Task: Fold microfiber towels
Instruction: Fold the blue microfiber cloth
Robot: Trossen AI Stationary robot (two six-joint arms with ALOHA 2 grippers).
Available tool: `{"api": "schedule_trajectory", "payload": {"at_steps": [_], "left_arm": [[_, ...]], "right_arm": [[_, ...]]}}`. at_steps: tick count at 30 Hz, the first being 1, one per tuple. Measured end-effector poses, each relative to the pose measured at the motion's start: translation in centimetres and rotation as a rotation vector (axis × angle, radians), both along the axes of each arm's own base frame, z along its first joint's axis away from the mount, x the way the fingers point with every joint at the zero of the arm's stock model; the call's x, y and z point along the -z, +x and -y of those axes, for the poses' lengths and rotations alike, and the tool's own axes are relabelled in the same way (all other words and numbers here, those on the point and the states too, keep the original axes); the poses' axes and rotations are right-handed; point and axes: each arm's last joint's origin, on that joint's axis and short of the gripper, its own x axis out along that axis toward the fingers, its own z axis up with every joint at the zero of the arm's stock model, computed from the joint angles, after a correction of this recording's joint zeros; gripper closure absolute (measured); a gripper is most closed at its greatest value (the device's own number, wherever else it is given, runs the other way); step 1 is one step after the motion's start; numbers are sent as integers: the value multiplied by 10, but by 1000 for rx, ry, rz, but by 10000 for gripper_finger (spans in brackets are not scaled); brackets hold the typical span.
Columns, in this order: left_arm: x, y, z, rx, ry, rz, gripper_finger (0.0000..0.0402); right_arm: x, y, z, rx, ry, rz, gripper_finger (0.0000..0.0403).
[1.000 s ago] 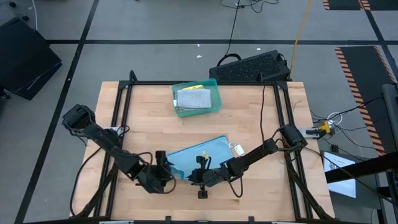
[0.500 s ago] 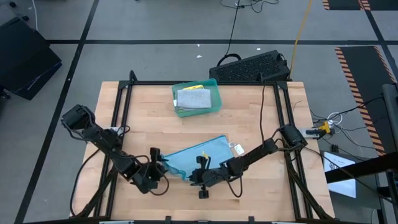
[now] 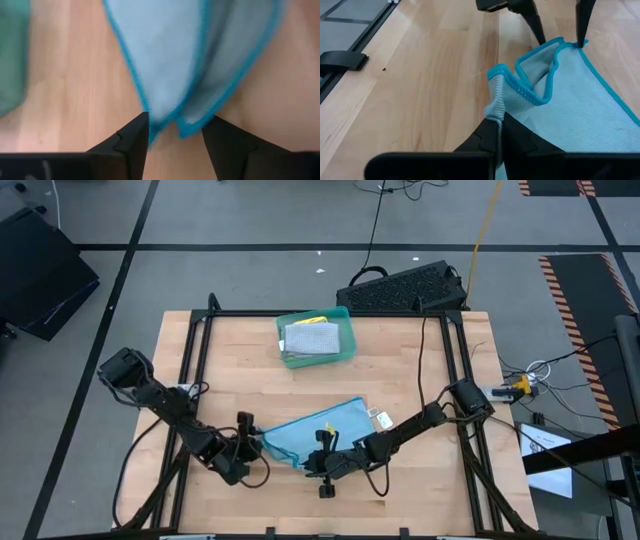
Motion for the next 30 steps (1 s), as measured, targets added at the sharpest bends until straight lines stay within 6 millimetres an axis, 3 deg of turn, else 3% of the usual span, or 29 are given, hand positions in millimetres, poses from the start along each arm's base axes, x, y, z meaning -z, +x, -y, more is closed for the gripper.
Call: {"api": "schedule_trajectory", "payload": {"at_steps": [8,14,19,30], "left_arm": [[4,0,-2,-4,-12,45,271],[4,0,-1,9,-19,41,382],[4,0,-1,-7,-31,47,388],[2,4,3,-9,-70,94,395]], "right_arm": [[0,0,0,4,7,0,398],[0,0,0,6,9,0,389],[0,0,-1,13,22,-2,370],[-4,-1,-7,133,119,55,217]]}}
